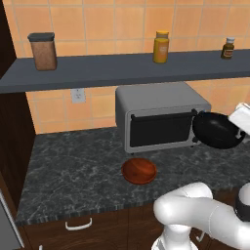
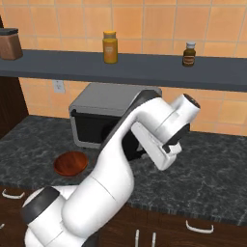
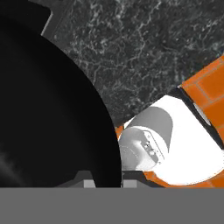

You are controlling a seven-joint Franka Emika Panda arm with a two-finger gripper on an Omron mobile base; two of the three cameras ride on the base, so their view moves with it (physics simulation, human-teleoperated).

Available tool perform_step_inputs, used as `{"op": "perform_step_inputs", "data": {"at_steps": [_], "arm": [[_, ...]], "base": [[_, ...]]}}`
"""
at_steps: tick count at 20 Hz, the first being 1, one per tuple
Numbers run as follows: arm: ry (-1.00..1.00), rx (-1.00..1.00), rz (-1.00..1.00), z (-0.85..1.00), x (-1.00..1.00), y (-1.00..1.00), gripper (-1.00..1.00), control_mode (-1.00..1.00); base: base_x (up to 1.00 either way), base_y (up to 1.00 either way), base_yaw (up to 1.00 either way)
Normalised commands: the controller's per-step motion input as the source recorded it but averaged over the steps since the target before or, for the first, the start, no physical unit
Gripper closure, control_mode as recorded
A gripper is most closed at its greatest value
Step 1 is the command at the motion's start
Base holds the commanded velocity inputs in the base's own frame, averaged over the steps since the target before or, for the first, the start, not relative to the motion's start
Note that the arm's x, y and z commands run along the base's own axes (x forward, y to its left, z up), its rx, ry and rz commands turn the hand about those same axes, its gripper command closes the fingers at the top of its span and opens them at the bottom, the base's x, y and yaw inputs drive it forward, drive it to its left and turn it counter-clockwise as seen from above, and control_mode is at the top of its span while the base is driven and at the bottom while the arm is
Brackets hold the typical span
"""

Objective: Pick up the bowls on the counter and stack them on top of one another in the open cabinet. Place the smaller bowl on top of the larger bowl.

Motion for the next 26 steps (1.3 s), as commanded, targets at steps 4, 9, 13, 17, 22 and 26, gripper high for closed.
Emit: {"op": "perform_step_inputs", "data": {"at_steps": [4, 9, 13, 17, 22, 26], "arm": [[-0.02, 0.0, -0.05, 0.55, -0.39, 1.0, 1.0, -1.0], [-0.05, 0.0, -0.07, 0.61, -0.25, 1.0, 1.0, -1.0], [-0.04, 0.0, -0.03, 0.66, -0.14, 0.92, 1.0, -1.0], [0.0, 0.0, -0.01, 0.71, -0.03, 0.67, 1.0, -1.0], [0.0, 0.0, 0.0, 0.69, 0.0, 0.37, 1.0, -1.0], [-0.06, 0.05, 0.0, 0.51, 0.0, 0.21, 1.0, -1.0]], "base": [[0.0, 0.0, 0.0], [0.0, 0.0, 0.0], [0.0, 0.0, 0.0], [0.0, 0.0, 0.0], [0.0, 0.0, 0.0], [0.0, 0.0, 0.0]]}}
